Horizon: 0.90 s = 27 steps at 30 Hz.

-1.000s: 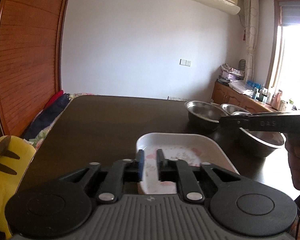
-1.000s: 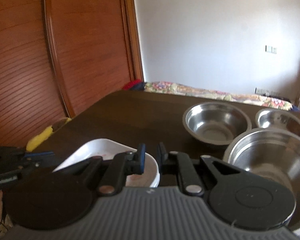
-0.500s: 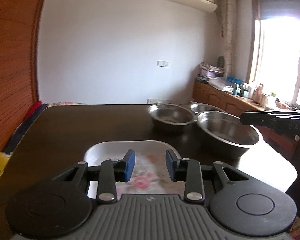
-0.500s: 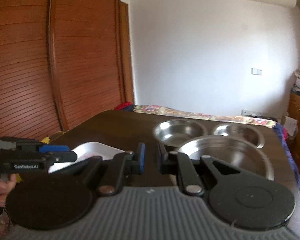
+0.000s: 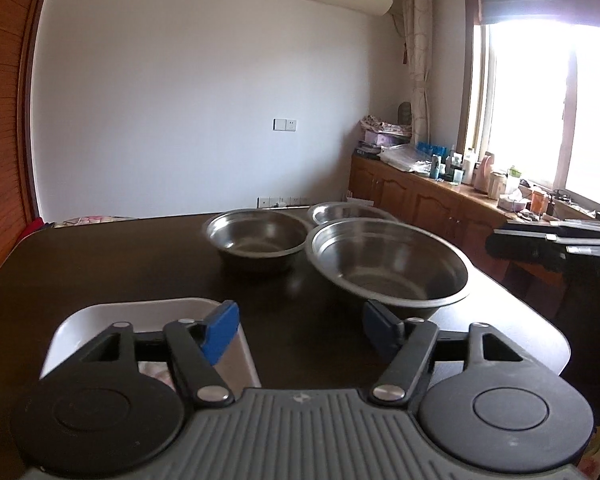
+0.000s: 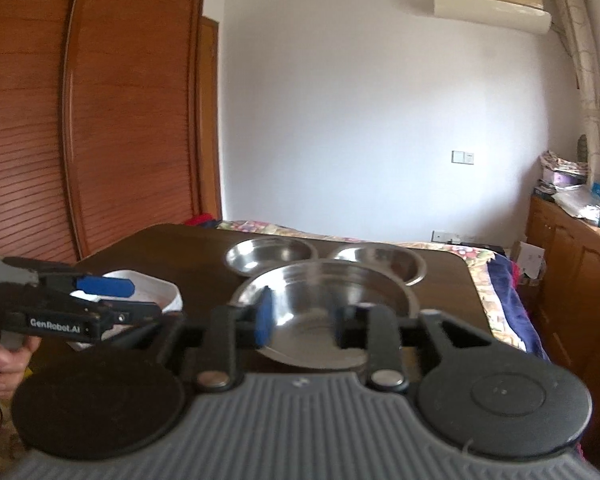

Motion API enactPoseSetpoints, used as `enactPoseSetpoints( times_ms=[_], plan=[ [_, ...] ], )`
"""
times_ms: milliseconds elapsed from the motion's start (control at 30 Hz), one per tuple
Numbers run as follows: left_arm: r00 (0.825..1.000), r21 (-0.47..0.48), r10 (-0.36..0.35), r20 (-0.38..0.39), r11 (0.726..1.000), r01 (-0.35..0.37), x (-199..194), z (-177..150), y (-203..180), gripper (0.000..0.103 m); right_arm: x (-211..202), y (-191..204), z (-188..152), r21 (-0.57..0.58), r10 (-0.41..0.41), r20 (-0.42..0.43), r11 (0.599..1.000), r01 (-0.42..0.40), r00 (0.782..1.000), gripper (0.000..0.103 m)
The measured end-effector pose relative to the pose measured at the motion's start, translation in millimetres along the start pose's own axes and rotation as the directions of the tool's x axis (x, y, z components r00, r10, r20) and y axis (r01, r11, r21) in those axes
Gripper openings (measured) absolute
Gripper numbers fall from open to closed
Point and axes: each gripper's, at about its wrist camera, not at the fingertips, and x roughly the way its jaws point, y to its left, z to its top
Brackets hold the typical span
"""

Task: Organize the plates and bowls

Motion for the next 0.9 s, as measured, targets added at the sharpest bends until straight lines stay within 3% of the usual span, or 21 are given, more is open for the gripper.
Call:
enactPoseSetpoints(
  times_ms=[133, 267, 400, 600, 900],
  plan=[
    [1.0, 0.005, -0.007, 0.005, 1.0, 0.007, 6.9, 0.6, -11.0, 0.084, -4.4, -11.6, -7.6, 0.035, -0.012, 0.024, 0.999, 0.011, 1.0, 0.055],
    [1.0, 0.013, -0.012, 0.006, 1.0, 0.012, 13.2, 0.0, -19.0, 0.097, -6.7, -17.3, -12.2, 0.033, -0.043, 0.049, 0.999, 0.042, 0.998, 0.065],
    [1.0, 0.029, 0.011, 0.014, 1.0, -0.011, 19.8, 0.3, -27.3, 0.1, -6.1, -23.0, -17.2, 0.034, -0.059, 0.066, 0.998, 0.057, 0.996, 0.102],
    [0.998, 0.051, 0.048, 0.047, 0.997, -0.05, 28.1, 5.2, -32.9, 0.103, -1.7, -29.8, -23.0, 0.04, -0.057, 0.079, 0.998, 0.054, 0.995, 0.103],
    [0.998, 0.046, 0.018, 0.053, 0.999, -0.021, 45.0, 12.3, -30.9, 0.103, 16.0, -44.7, -25.2, 0.019, -0.099, 0.063, 0.995, 0.098, 0.993, 0.103]
  ],
)
